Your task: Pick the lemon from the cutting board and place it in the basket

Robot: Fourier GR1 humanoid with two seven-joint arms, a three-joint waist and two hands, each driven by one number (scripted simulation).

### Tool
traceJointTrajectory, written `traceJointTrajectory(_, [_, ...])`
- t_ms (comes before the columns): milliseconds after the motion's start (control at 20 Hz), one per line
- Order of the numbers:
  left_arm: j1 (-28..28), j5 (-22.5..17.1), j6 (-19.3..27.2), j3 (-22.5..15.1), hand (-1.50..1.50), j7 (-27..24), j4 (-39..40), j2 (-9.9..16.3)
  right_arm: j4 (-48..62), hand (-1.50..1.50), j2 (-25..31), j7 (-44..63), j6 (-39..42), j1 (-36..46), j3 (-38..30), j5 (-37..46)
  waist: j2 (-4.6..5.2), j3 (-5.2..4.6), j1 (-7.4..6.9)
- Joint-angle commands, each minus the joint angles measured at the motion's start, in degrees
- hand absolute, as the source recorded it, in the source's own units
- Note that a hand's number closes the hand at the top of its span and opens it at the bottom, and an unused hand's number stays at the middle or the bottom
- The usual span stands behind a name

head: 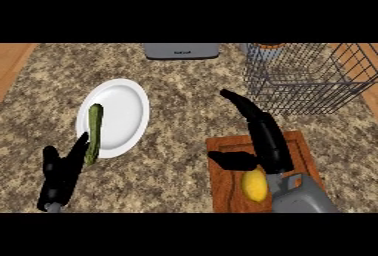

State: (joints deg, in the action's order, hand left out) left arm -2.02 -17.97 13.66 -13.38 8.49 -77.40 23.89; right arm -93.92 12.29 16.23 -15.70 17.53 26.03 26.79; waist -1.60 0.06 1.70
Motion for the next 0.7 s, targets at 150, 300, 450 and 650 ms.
traceJointTrajectory(150, [-5.0,-0.3,-0.1,-1.6,0.0,1.4,1.1,-1.3,-12.1,-1.5,13.2,22.4,16.2,6.9,-0.3,9.0,-0.21,-0.6,1.4])
traceJointTrajectory(300, [-6.7,-0.7,-0.7,-0.9,0.0,1.0,0.1,-0.5,-18.9,-1.5,16.9,30.5,26.7,9.0,-1.5,4.9,-0.06,-0.51,1.01])
traceJointTrajectory(450, [-5.8,-1.1,-0.4,-0.5,0.0,2.5,-1.3,-0.4,-23.3,-1.5,20.0,36.9,37.4,11.2,-3.8,-3.5,0.09,-0.43,1.08])
traceJointTrajectory(650, [-6.2,-1.4,-1.3,0.4,0.0,1.9,-1.0,0.4,-26.3,-1.5,21.8,46.2,47.8,11.7,-5.2,-14.9,0.47,-0.48,0.7])
